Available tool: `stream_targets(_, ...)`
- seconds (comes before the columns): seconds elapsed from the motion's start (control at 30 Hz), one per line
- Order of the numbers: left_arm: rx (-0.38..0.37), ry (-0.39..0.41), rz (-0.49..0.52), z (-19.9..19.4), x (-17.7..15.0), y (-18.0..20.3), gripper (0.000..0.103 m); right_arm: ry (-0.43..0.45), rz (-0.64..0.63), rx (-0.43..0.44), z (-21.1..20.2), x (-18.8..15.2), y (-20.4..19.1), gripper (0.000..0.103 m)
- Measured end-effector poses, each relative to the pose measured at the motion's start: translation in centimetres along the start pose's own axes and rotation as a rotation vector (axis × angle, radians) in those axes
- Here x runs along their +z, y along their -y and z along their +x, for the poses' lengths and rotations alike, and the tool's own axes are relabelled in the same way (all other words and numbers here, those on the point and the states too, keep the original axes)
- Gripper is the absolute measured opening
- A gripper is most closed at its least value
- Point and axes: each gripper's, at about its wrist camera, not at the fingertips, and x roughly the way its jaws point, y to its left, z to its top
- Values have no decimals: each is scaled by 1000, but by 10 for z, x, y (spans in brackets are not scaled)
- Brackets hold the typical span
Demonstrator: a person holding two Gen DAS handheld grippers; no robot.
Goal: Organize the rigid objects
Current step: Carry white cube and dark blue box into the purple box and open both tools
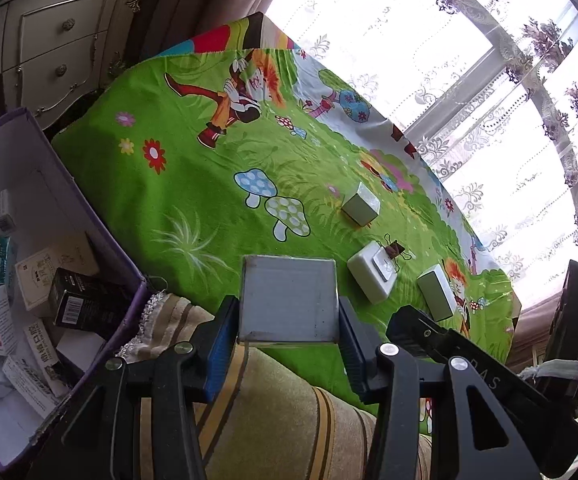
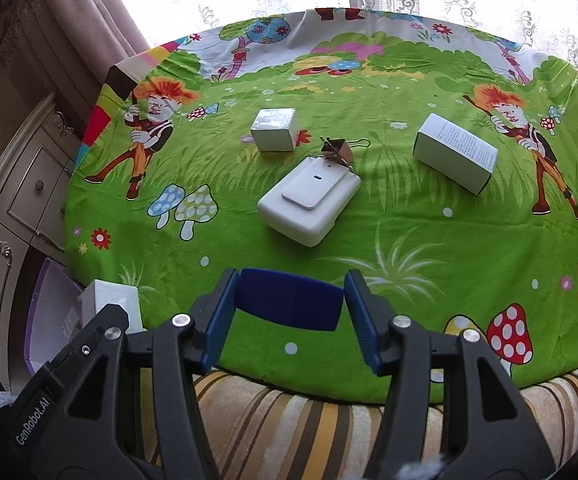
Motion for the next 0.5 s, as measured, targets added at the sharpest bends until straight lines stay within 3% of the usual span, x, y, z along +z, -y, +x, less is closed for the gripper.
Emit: stream_targets(0.5,104,107,-222,-79,8,-136,49,-69,-373,204,-15,-57,-138,58)
